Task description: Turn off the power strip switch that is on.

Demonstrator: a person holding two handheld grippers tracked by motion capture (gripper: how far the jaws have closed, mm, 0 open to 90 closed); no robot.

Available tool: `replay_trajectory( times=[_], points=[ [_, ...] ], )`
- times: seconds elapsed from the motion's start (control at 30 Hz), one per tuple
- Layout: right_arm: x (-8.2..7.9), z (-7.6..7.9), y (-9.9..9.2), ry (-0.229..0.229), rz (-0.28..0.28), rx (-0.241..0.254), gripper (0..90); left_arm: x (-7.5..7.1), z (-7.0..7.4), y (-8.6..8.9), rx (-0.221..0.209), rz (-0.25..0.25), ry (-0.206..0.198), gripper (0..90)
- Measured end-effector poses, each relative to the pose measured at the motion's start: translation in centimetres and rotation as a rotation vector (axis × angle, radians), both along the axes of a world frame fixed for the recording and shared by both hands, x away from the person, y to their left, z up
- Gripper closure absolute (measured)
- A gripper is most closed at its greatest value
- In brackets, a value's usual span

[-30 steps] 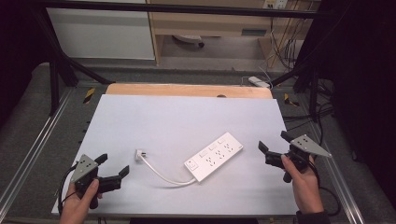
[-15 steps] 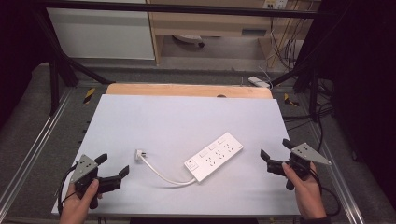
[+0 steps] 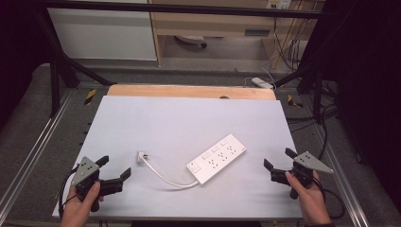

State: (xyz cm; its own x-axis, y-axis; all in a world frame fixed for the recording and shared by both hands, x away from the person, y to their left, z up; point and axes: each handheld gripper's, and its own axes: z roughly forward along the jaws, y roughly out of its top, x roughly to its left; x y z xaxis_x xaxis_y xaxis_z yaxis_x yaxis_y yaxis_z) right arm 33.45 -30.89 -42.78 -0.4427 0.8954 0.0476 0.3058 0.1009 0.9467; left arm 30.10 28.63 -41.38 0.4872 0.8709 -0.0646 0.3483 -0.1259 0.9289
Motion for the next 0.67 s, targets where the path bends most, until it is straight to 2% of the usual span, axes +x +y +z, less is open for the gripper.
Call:
replay_trajectory(
  times=[0.1,0.23,0.3,0.43,0.5,0.6,0.67],
  points=[
    [0.2,-0.8,0.3,0.045,0.029,-0.008,2.9,0.0,0.0,0.0,0.0,0.0,-0.001,4.9],
    [0.7,-1.9,1.2,0.116,0.068,-0.048,2.9,0.0,0.0,0.0,-0.001,-0.004,-0.002,4.9],
    [0.9,-2.4,1.9,0.141,0.086,-0.048,3.0,0.0,0.0,0.0,0.0,-0.005,-0.002,4.9],
    [1.5,-3.0,3.2,0.182,0.131,-0.079,3.0,0.0,0.0,-0.1,0.003,-0.007,-0.005,4.9],
    [1.8,-3.0,3.6,0.185,0.144,-0.082,3.0,0.0,0.0,-0.1,0.001,-0.007,-0.005,4.9],
    [2.0,-2.9,4.0,0.157,0.144,-0.057,3.6,0.0,0.1,-0.1,0.002,-0.006,-0.005,4.9],
    [2.3,-2.8,4.4,0.144,0.122,-0.071,3.7,0.0,0.1,-0.1,0.004,-0.007,-0.006,4.9]
  ],
)
